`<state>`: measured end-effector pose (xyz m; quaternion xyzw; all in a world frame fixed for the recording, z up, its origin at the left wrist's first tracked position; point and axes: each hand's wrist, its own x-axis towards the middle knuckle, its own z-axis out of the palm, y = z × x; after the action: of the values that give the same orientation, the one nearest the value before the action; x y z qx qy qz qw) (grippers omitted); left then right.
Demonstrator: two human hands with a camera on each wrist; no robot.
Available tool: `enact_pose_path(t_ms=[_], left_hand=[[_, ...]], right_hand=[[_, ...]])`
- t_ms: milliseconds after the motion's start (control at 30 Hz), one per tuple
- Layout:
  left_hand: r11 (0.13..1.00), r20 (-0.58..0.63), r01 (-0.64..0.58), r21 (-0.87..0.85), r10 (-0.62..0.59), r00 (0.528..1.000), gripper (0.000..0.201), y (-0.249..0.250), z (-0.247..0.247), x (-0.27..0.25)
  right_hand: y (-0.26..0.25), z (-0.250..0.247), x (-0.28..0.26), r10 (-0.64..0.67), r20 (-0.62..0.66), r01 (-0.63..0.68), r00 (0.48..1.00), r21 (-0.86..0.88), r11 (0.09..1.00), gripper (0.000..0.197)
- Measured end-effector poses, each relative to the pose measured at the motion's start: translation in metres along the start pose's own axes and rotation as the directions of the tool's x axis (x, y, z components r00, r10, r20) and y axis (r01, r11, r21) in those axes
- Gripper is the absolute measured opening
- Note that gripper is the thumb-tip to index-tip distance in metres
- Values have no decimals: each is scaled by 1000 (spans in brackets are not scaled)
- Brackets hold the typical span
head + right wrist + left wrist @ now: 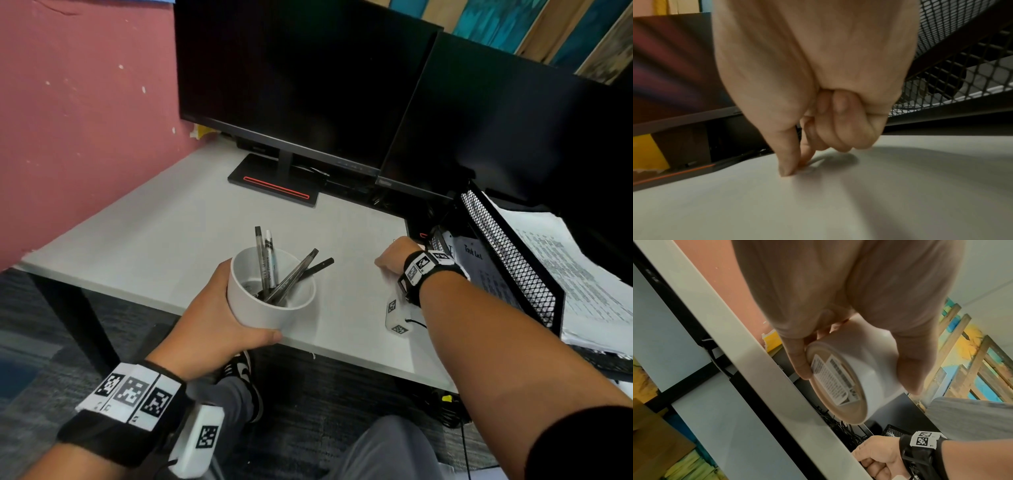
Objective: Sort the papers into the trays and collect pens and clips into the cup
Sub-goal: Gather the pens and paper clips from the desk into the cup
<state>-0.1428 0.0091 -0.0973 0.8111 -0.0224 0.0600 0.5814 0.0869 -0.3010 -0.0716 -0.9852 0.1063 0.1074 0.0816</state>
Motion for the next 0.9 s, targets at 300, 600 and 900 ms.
enact_pose_path(t_ms=[300, 600, 900], left_hand=[[1000, 17, -2, -18, 2, 1000, 94, 6, 5, -7], [1000, 37, -5, -9, 5, 999, 93, 15, 11, -14], [999, 61, -23, -25, 25, 998, 94, 22, 22, -9]], right_hand=[[12, 7, -29, -183, 161, 153, 970, 182, 971, 15], [-20, -39, -85, -423, 53, 247, 905, 744, 621, 32], [-99, -81, -189, -837, 162, 753, 523, 372, 542, 16]])
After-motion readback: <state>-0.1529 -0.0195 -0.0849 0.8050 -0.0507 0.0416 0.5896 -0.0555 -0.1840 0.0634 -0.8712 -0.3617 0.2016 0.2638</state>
